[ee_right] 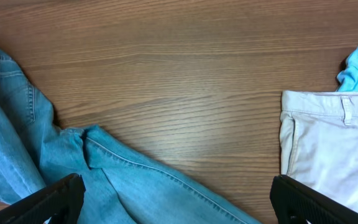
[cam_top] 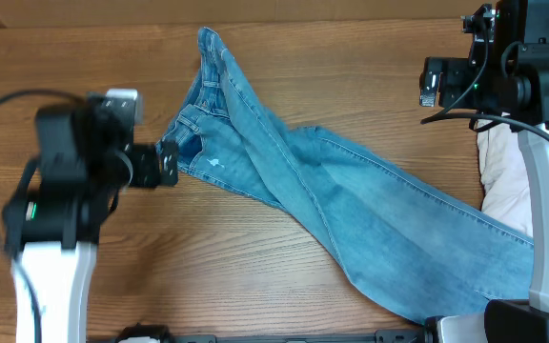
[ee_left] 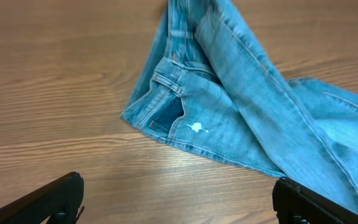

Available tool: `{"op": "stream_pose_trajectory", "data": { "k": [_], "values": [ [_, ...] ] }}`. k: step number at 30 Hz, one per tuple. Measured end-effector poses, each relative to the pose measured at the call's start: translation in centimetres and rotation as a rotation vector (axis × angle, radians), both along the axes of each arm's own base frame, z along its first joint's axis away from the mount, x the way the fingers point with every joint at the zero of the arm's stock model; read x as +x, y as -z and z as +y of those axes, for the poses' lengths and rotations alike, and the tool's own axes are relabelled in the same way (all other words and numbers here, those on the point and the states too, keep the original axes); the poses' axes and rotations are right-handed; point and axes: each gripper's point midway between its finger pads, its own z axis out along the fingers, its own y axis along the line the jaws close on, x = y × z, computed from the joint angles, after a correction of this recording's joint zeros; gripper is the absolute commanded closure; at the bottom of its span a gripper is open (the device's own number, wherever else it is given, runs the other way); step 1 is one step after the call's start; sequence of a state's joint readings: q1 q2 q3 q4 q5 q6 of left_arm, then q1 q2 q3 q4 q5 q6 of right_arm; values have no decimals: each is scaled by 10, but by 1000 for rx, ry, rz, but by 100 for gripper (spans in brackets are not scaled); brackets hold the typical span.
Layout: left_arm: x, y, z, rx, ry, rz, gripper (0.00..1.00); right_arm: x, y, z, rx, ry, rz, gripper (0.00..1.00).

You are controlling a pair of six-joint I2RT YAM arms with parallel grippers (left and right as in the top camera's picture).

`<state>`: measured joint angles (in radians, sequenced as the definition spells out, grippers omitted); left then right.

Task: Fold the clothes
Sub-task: 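Grasp the jeans waistband with the left gripper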

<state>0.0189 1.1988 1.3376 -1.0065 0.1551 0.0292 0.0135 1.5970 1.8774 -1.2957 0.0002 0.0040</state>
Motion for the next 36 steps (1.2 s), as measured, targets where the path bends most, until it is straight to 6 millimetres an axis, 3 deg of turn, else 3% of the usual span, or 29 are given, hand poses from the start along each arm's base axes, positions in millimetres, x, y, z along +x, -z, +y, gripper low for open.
{"op": "stream_pose_trajectory", "data": {
  "k": [3, 4, 9, 13, 15, 19, 26, 31, 36],
  "values": [
    [26, 54, -4, 34, 94, 168, 22, 0, 0, 0, 0, 0, 1, 0],
    [29, 68, -4, 42, 120, 213, 24, 0, 0, 0, 0, 0, 0, 0],
    [56, 170, -4, 64, 217, 441, 24, 0, 0, 0, 0, 0, 0, 0],
    [81, 210, -4, 79, 248, 437, 22, 0, 0, 0, 0, 0, -1, 0],
    [92, 220, -4, 83, 250, 419, 19, 0, 0, 0, 0, 0, -1, 0],
    [106, 219, 2, 97, 236, 364, 14, 0, 0, 0, 0, 0, 0, 0],
    [111, 219, 43, 124, 171, 347, 14, 0, 0, 0, 0, 0, 0, 0],
    [107, 242, 31, 73, 260, 381, 17, 0, 0, 0, 0, -1, 0, 0],
    [111, 242, 25, 65, 318, 349, 20, 0, 0, 0, 0, 0, 0, 0]
  ]
}}
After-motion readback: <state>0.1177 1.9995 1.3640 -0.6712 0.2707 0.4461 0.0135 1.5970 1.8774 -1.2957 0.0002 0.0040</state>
